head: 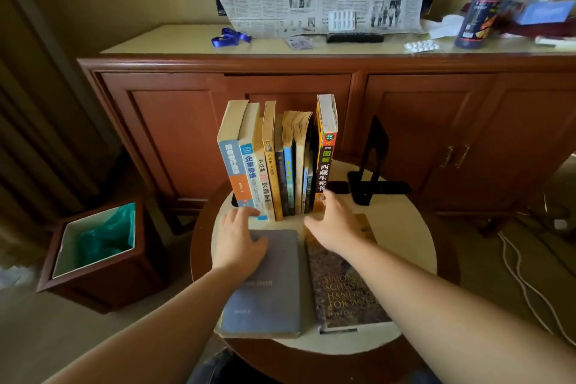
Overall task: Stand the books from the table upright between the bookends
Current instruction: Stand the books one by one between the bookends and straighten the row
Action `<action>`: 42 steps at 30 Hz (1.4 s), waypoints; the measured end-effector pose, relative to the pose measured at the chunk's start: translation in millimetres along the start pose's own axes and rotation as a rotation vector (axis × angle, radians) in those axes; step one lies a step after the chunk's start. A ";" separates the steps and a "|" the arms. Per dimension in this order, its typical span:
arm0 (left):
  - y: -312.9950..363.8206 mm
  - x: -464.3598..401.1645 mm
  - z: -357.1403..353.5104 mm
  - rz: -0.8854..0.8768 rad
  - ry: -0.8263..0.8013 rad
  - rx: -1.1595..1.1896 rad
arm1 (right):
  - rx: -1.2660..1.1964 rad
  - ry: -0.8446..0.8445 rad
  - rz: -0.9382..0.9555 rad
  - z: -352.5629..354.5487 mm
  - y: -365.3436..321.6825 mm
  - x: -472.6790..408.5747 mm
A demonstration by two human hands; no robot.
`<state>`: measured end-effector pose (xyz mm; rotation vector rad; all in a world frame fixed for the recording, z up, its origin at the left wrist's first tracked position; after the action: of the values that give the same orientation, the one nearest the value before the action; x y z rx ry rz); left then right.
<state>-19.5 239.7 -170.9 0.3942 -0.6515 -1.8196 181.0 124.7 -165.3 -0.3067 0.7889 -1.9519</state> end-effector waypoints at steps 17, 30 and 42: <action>-70.8 42.7 -9.6 0.590 -0.452 0.347 | -0.014 -0.197 0.005 -61.7 -46.9 86.3; -81.3 45.7 2.2 0.623 -0.552 0.592 | -0.329 -0.191 0.081 -55.7 -36.6 91.8; -61.4 42.0 16.2 0.527 -0.459 0.729 | -0.373 -0.143 0.197 -33.6 -31.3 96.6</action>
<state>-89.1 218.8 -193.3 0.2363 -1.5879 -1.1193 93.8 64.9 -181.5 -0.5625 1.0460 -1.5751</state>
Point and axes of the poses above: each hand's wrist, its own x-axis away from the middle knuckle, its own z-axis out of the back of the hand, y = z × x, the point moved 10 cm from there along -x, towards the middle knuckle, and after that the axes turned 15 degrees about z, right-handed, at the moved point
